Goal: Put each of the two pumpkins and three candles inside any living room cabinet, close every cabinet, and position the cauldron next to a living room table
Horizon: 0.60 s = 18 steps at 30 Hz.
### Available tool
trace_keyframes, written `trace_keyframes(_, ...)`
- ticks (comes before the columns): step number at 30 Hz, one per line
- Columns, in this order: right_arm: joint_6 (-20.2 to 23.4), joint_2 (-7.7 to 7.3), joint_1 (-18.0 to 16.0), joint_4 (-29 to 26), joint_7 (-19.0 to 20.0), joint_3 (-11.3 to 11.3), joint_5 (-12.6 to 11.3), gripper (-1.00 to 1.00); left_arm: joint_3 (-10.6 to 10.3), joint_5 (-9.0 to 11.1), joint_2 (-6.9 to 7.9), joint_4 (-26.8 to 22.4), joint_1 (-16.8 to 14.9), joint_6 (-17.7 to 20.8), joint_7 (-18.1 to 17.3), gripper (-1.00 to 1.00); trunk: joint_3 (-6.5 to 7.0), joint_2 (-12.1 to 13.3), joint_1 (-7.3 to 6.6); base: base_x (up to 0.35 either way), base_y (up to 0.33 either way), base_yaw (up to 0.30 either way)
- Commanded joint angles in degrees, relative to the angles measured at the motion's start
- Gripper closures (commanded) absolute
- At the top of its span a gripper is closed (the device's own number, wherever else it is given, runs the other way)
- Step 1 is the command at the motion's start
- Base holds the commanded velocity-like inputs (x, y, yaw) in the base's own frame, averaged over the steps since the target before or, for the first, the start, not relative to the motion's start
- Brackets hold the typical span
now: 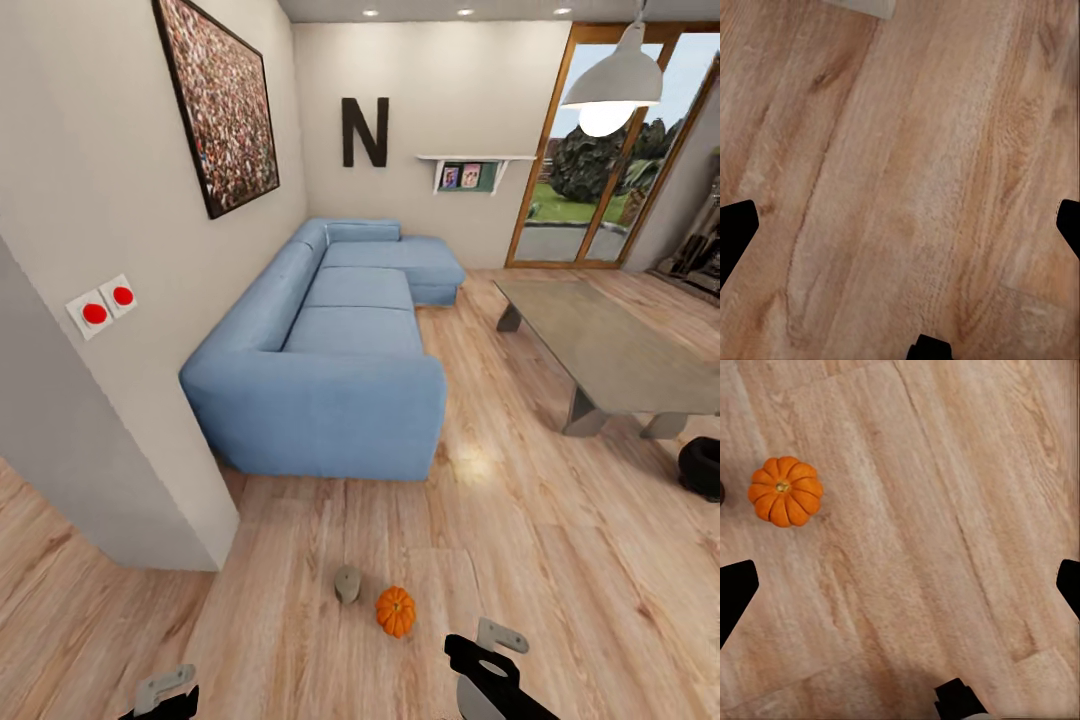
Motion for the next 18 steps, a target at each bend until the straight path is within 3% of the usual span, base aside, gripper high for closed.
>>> trace_keyframes(1,-0.41,-0.01,-0.07,0.02,-0.22,0.43,-0.64,-1.00,-0.49,0.25,0.05,-0.05,-0.01,-0.15,0.34,-1.00,-0.06,-0.04,0.00,0.000,0.000,-0.281)
trace_keyframes(8,-0.41,-0.01,-0.07,0.02,-0.26,0.43,-0.68,-1.00,-0.49,0.26,0.04,-0.05,-0.01,-0.15,0.32,-1.00,-0.23,-0.04,0.00,0.000,0.029,-0.279)
trace_keyframes(18,-0.41,-0.01,-0.07,0.08,-0.29,0.43,-0.68,-1.00,-0.49,0.20,0.02,-0.05,-0.01,-0.15,0.27,-1.00,-0.73,-0.04,0.00,0.141,0.196,-0.257)
